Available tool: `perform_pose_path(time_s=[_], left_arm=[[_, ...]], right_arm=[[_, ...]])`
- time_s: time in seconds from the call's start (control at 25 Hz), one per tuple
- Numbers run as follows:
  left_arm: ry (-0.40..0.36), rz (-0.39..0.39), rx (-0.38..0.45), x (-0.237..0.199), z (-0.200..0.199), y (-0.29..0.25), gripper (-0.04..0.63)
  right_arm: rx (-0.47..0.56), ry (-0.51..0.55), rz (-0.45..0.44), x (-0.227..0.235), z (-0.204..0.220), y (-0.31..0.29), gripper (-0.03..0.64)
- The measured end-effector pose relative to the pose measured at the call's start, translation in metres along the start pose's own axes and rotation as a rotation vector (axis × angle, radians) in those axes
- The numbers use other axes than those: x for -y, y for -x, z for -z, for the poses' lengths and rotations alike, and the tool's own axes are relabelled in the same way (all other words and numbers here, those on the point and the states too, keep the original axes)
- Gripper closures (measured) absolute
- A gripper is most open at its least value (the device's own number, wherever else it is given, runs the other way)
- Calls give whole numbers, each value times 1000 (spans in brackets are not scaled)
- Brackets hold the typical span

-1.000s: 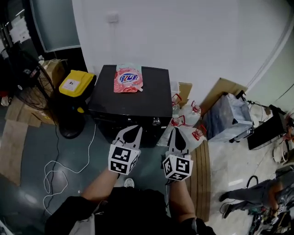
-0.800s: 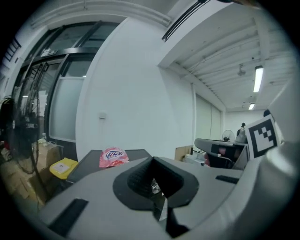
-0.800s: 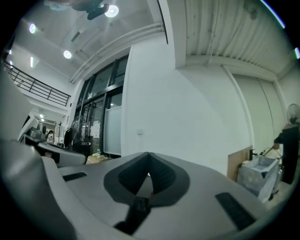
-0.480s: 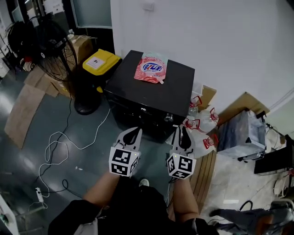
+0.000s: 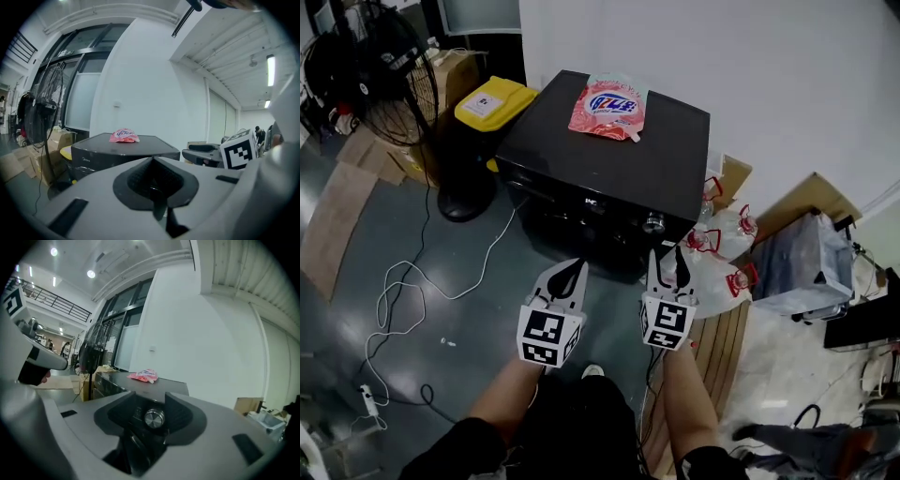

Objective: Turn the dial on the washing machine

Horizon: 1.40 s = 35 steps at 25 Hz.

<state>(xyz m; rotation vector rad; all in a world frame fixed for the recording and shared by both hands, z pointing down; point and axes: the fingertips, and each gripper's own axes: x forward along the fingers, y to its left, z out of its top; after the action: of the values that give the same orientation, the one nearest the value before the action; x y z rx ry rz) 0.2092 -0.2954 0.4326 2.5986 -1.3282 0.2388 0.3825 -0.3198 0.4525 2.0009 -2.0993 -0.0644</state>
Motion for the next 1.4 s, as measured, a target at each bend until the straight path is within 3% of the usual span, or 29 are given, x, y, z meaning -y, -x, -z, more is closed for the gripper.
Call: perform_pose_path(time_s=[0.32,0.44,0.56,0.8,1.16,1.4], left_arm=[[-29,18,67,-29,105,-52,589],[-53,13,113,-37,130,-69,589],[-80,4,165,-44,150,-77,589],[-95,-6,206,-48,195,-79,589],[-73,-15,222,-55,217,-72,589],[-78,-8,231,-52,214,-71,589]], right_arm=[[82,63,55,-6,86,-65,399],[153,47,81,-1,97,-83,389],[216,102,96,-2,102,-94,388],[210,111,124,1,109,-107,342],[129,132,167,9,119,-121,341],[88,-36,174,10,119,-122,342]])
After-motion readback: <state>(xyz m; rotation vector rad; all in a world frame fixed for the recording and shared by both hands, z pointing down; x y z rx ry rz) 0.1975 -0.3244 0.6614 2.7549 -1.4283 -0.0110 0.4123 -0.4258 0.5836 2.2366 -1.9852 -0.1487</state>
